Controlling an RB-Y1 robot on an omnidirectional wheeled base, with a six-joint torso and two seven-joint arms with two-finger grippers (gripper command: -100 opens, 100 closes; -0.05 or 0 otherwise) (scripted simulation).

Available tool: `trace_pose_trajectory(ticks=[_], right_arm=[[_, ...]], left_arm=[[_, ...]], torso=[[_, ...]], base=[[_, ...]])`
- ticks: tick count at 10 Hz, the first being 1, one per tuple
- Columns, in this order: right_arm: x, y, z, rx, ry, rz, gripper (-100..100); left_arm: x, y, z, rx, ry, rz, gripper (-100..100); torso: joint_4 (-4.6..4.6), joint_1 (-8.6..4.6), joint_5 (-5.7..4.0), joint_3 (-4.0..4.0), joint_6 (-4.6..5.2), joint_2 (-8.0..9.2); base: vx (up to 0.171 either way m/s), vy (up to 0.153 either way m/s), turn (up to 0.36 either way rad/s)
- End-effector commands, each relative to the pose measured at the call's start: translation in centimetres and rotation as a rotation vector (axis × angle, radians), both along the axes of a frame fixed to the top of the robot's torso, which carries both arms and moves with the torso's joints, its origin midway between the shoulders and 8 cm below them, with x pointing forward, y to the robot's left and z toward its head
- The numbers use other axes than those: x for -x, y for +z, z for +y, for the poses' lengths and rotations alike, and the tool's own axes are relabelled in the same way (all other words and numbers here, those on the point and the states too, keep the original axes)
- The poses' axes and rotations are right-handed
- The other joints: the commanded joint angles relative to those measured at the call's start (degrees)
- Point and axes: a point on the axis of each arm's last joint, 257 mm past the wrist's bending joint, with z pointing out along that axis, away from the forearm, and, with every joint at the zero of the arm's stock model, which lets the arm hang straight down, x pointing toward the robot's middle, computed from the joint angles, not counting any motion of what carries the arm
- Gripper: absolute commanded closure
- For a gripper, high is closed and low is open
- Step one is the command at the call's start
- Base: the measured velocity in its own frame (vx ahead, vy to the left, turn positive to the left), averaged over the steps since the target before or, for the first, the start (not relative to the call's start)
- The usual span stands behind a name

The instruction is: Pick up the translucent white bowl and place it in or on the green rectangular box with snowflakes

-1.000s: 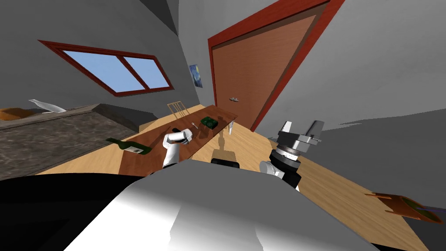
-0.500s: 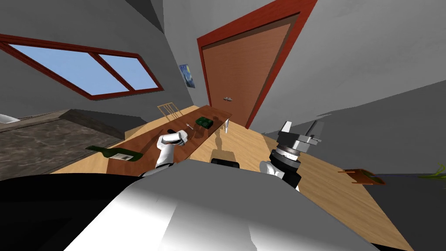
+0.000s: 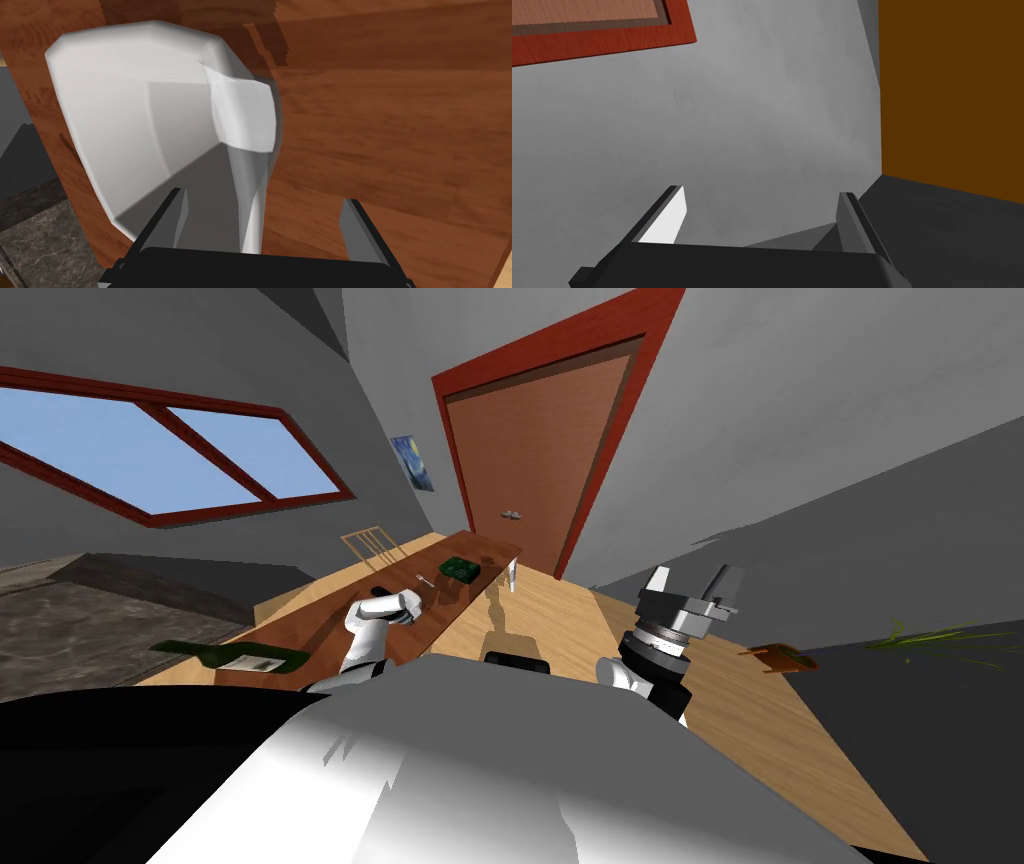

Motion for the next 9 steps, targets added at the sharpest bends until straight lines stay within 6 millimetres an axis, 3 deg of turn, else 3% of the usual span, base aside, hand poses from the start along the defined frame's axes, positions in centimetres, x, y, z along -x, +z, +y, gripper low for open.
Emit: trace_pose_trajectory(ticks=[1,4,5,6,7,9], right_arm=[[0.0,0.0,0.0,0.000,0.000,0.000,0],[0.0,0.0,0.0,0.000,0.000,0.000,0],[0.0,0.0,0.0,0.000,0.000,0.000,0],[0.0,0.0,0.0,0.000,0.000,0.000,0],[0.0,0.0,0.0,0.000,0.000,0.000,0],[0.0,0.0,0.0,0.000,0.000,0.000,0]], left_arm=[[1.0,0.1,1.5,0.001,0.036,0.006,-100],[2.9,1.6,6.0,-0.009,0.145,-0.043,-100],[3.8,1.5,6.7,-0.012,0.157,-0.025,-100],[3.5,1.3,6.1,-0.009,0.144,-0.028,-100],[3.6,1.3,6.3,-0.010,0.147,-0.029,100],[3.6,1.3,6.2,-0.009,0.147,-0.029,100]], torso=[[0.00,0.00,0.00,0.00,0.00,0.00],[0.02,0.02,0.00,0.05,-0.10,0.07],[0.03,-0.02,-0.01,0.07,-0.01,0.11],[0.02,0.03,0.00,0.06,-0.11,0.09],[0.00,0.11,0.02,-0.01,-0.09,-0.04],[-0.04,0.21,0.04,-0.09,-0.08,-0.18]], base=[[-0.067,-0.036,-0.214],[-0.079,-0.049,-0.302],[-0.071,-0.045,-0.153],[-0.025,-0.017,0.009],[-0.006,-0.004,0.000],[0.000,0.000,0.000]])
